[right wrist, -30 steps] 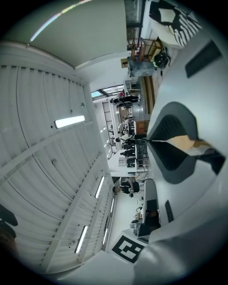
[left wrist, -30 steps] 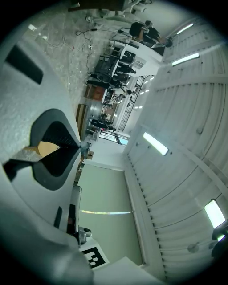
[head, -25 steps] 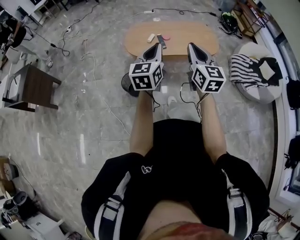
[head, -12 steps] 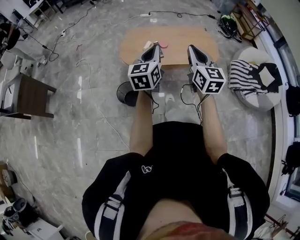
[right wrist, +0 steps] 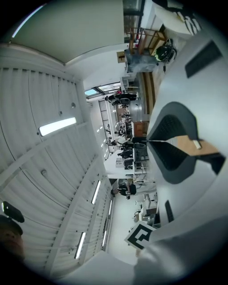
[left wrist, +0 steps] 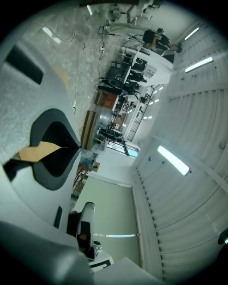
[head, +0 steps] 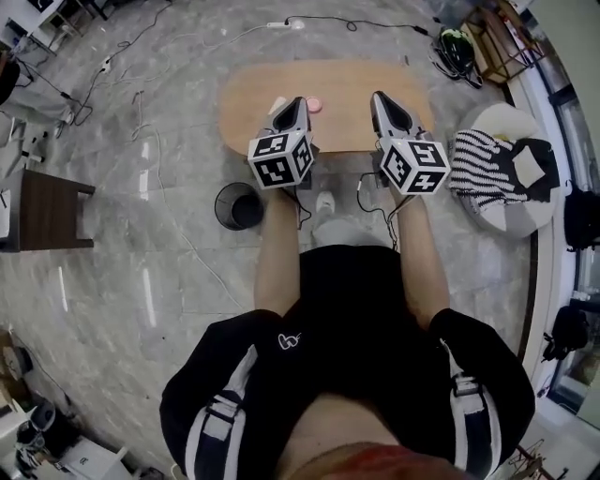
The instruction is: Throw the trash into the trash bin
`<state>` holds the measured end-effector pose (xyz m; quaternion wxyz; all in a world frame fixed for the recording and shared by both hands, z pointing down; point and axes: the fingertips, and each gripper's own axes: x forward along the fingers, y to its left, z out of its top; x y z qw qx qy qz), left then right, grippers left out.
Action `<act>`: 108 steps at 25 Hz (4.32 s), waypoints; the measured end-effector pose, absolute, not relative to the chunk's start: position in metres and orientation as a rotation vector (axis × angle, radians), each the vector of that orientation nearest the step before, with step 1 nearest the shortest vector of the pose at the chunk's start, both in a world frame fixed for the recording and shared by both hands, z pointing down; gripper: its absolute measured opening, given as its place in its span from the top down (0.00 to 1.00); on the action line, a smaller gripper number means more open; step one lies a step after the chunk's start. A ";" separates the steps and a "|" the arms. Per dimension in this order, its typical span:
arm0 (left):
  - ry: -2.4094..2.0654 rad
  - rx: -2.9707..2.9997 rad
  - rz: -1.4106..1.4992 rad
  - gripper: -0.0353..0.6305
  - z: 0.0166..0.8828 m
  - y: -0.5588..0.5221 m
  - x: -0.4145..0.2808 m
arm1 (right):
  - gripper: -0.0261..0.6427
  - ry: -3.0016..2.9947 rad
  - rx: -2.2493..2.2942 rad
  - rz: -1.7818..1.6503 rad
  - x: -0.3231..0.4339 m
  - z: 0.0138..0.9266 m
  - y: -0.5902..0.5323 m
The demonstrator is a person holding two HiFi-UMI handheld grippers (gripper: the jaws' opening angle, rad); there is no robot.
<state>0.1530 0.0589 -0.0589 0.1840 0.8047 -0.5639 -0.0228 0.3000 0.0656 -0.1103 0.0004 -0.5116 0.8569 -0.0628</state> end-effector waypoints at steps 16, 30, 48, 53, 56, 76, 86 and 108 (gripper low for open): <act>-1.788 2.099 0.088 0.94 -0.048 -0.135 0.131 | 0.94 2.737 -1.353 -0.442 0.281 -0.086 -0.180; -1.777 2.149 0.220 0.94 -0.053 -0.203 0.160 | 0.94 2.655 -1.376 -0.526 0.319 -0.080 -0.236; -1.435 2.378 0.439 0.94 -0.019 -0.235 0.317 | 0.94 2.254 -1.680 -0.778 0.475 -0.020 -0.233; -1.447 2.346 0.459 0.94 -0.009 -0.233 0.310 | 0.94 2.223 -1.677 -0.839 0.479 -0.004 -0.233; -1.460 2.321 0.480 0.94 -0.002 -0.230 0.296 | 0.94 2.221 -1.655 -0.885 0.467 0.007 -0.238; -1.631 1.701 0.324 0.94 0.140 -0.158 0.054 | 0.94 2.658 -1.450 -1.210 0.231 0.120 -0.232; -1.593 1.552 0.204 0.94 0.199 -0.137 0.003 | 0.94 2.833 -1.371 -1.322 0.150 0.171 -0.211; -1.563 1.359 0.118 0.94 0.379 -0.129 -0.064 | 0.94 2.973 -1.394 -1.615 0.075 0.367 -0.206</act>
